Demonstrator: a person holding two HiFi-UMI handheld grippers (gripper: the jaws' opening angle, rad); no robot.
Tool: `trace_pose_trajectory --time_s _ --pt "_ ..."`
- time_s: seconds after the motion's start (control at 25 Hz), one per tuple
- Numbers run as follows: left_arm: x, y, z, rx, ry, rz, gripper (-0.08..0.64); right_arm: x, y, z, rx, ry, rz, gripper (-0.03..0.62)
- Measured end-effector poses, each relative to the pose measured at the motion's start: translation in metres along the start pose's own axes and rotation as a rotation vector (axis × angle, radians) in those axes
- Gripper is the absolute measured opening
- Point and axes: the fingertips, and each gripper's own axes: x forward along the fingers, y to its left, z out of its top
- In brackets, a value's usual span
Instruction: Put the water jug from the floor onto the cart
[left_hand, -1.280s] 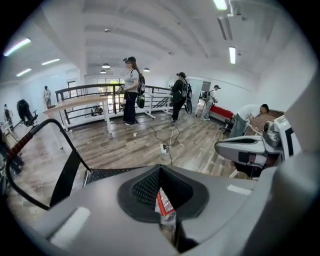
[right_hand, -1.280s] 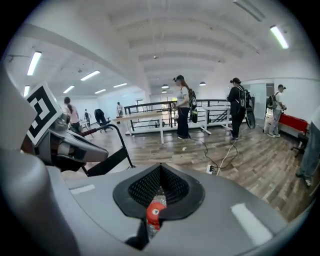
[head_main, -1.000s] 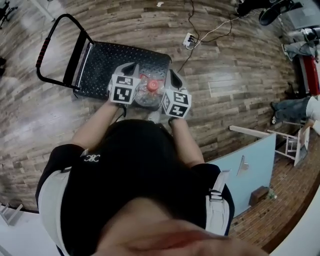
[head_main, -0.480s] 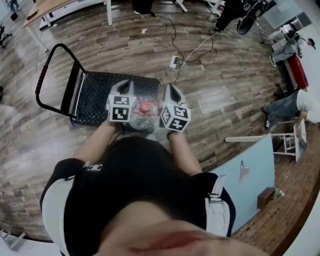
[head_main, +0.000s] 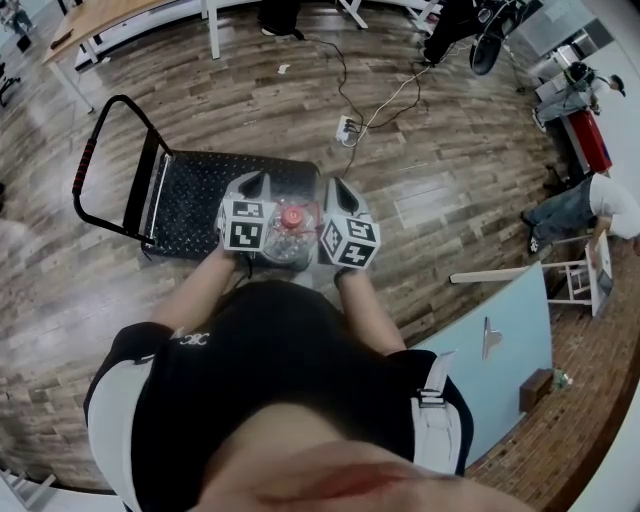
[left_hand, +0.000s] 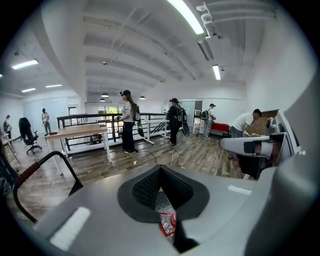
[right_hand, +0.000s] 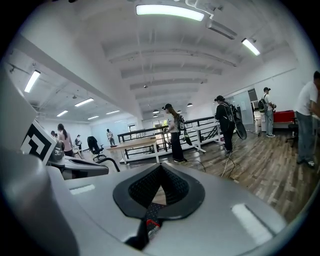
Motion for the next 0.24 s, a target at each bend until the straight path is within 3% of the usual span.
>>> trace_pose_trajectory --time_s 0.24 --pt "0.0041 -0.0019 -0.0064 -0.001 0.025 -0.031 0.0 -0.0001 0.0012 -0.0078 0.004 0.013 -0.005 0.012"
